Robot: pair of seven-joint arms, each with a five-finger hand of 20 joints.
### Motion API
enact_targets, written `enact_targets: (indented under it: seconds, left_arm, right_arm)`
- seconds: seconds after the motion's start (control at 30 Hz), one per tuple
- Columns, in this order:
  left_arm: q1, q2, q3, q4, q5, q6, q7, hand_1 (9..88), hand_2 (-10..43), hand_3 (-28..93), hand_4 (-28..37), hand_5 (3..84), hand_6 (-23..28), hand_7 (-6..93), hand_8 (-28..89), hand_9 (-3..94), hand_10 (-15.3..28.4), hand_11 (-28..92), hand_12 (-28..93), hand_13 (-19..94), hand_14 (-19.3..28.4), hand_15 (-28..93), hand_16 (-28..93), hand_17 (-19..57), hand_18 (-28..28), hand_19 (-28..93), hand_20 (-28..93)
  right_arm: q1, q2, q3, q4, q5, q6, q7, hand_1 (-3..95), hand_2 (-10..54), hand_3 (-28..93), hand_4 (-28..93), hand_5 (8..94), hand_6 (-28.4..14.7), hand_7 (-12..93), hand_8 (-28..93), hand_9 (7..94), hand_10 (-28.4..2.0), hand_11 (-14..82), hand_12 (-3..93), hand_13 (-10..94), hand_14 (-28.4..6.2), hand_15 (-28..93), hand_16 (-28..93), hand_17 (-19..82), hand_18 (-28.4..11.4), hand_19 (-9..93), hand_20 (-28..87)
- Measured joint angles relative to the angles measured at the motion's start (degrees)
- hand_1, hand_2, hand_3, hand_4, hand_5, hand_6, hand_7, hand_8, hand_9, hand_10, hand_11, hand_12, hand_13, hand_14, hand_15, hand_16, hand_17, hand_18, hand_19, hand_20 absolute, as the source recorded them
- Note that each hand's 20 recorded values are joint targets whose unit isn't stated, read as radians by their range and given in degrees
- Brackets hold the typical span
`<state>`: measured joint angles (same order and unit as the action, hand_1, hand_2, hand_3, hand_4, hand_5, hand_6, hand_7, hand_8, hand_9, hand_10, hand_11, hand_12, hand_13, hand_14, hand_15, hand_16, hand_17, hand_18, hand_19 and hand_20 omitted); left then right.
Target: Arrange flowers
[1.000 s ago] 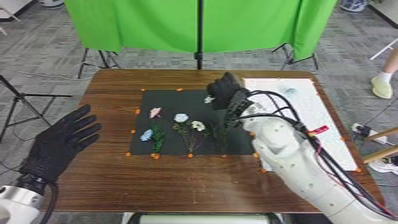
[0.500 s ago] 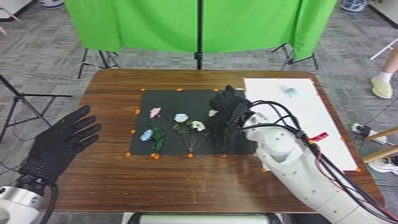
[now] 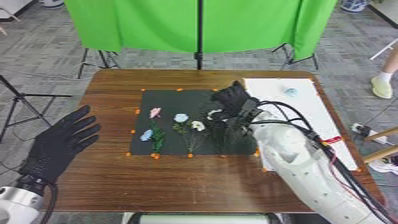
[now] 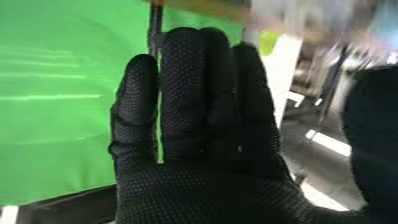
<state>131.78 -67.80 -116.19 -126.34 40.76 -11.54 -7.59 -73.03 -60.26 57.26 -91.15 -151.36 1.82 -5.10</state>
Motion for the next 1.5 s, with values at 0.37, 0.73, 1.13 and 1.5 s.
enact_targets:
  seconds: [0.37, 0.73, 1.13, 1.5]
  left_arm:
    - [0.1, 0.05, -0.28, 0.01, 0.00, -0.11, 0.14, 24.4, -0.6, 70, -28.0, 26.8, 2.1, 20.2, -11, 23.0, 10.6, 21, 15, 16, 13.7, 30, -1, -11.9, 18.9, 40, 7]
    - [0.8, 0.06, -0.02, -0.03, 0.01, 0.18, 1.35, 24.4, -0.6, 71, -28.0, 27.4, 2.3, 20.2, -11, 23.4, 10.8, 21, 15, 16, 13.7, 30, -1, -11.8, 18.9, 40, 7]
    - [0.7, 0.06, 0.27, 0.01, 0.01, 0.16, 1.25, 24.3, -0.6, 71, -28.1, 27.5, 2.4, 20.1, -11, 23.7, 11.0, 21, 15, 17, 13.7, 31, -2, -11.8, 18.9, 40, 7]
    - [0.6, 0.01, 0.49, 0.02, 0.01, 0.18, 1.22, 24.4, -0.5, 71, -28.1, 27.6, 2.4, 20.0, -11, 23.7, 10.8, 21, 15, 17, 13.7, 31, -2, -11.8, 18.9, 40, 7]
  right_arm:
    - [2.0, 4.1, 7.1, 3.6, 9.6, -8.8, 11.0, 17.3, -6.7, 87, -28, 11.4, -6.5, 5, -6, 10.1, -9.4, -1.3, 28.7, 9, -16.1, -8, 32, -5, -23.8, 43, 10]
    - [3.2, 5.6, 14.8, 12.6, 2.6, -18.0, 13.4, 18.9, -9.5, 86, -28, 12.4, -7.5, 9, -8, 17.3, -11.0, 9.4, 22.8, 27, -7.7, 25, 23, 2, -21.2, 44, 13]
    - [5.0, 4.3, 14.1, 16.9, 3.3, -18.0, 12.5, 29.9, -7.8, 88, -28, 33.1, 0.9, 27, -20, 50.7, -8.6, 26.4, 14.4, 62, -3.1, 51, 16, 21, -15.8, 63, 19]
    - [4.7, 4.2, 13.2, 19.1, 3.1, -7.2, 7.6, 52.0, -9.3, 77, -28, 76.7, 3.5, 38, -12, 92.7, -2.1, 15.3, 35.3, 88, 0.0, 49, 28, 36, -13.8, 76, 32]
